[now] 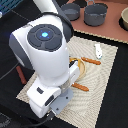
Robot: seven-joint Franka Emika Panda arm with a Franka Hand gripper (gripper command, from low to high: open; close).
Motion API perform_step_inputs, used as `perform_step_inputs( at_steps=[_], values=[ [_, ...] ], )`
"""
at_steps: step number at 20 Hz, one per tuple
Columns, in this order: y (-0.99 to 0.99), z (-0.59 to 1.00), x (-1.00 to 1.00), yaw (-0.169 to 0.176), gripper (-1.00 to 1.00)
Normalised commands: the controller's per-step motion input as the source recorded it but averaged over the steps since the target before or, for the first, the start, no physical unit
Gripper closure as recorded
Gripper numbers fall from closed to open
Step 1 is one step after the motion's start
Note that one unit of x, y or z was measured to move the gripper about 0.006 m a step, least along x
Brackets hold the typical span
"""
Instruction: Interact with the objects in diverse but meaningful ways.
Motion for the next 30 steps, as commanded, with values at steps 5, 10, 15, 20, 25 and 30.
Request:
perform_step_inputs(
  at_steps=[5,10,15,20,25,30],
  values=[
    [0.18,0.77,0.21,-0.006,1.0],
    [0.66,1.0,-0.09,0.01,1.0],
    [0.86,1.0,-0.21,0.032,1.0],
    [0.93,1.0,-0.18,0.004,1.0],
    [0.97,0.93,-0.16,0.0,1.0],
    [0.97,0.91,-0.21,0.0,1.0]
  ],
)
